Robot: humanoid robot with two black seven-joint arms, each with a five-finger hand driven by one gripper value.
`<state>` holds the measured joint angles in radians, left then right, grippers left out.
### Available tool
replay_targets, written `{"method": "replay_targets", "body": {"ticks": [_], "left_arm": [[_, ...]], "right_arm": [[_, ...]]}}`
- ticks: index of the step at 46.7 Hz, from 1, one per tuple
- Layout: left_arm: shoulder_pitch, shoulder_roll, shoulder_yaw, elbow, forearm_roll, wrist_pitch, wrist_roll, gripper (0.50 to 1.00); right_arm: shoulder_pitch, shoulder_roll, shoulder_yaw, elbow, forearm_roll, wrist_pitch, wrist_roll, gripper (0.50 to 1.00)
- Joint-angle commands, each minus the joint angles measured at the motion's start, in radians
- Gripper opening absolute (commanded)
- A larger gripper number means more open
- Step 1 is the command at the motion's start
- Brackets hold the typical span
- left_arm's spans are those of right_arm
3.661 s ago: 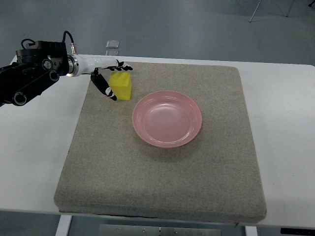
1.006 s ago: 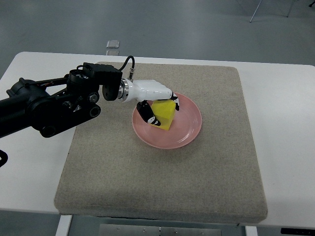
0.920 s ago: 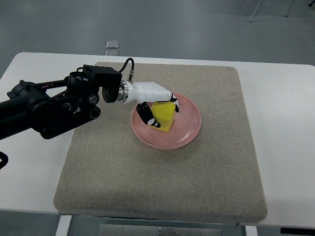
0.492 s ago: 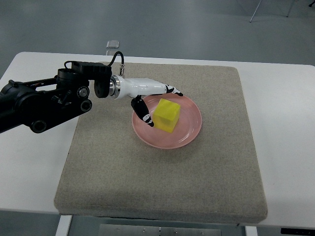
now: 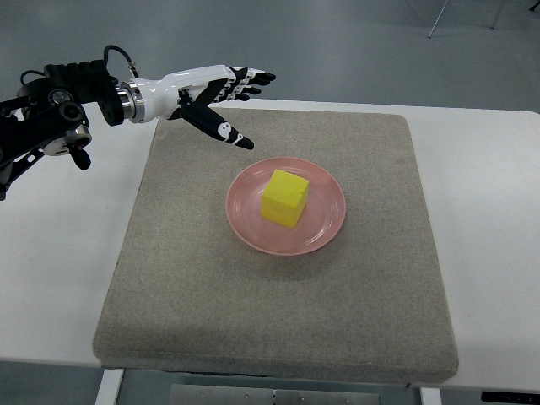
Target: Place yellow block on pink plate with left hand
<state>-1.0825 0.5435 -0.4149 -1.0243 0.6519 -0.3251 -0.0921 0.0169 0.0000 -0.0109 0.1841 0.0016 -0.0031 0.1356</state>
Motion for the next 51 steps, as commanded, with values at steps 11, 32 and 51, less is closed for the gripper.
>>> {"method": "replay_targets", "body": {"ticks": [11, 32, 51], "left_arm": [[0.035, -0.022, -0.013, 0.243, -0.498, -0.020, 0.000, 0.996], [0.202, -0.016, -0.065, 0.348, -0.788, -0.286, 0.017, 0.996], [0.185, -0.048, -0.074, 0.374, -0.824, -0.286, 0.087, 0.996]], "right_arm": [[0.000, 0.000, 0.000, 0.000, 0.000, 0.000, 0.001, 0.924], [0.000, 0.000, -0.001, 0.000, 0.000, 0.000, -0.001, 0.924], [0.000, 0.000, 0.000, 0.000, 0.001, 0.000, -0.001, 0.924]]}}
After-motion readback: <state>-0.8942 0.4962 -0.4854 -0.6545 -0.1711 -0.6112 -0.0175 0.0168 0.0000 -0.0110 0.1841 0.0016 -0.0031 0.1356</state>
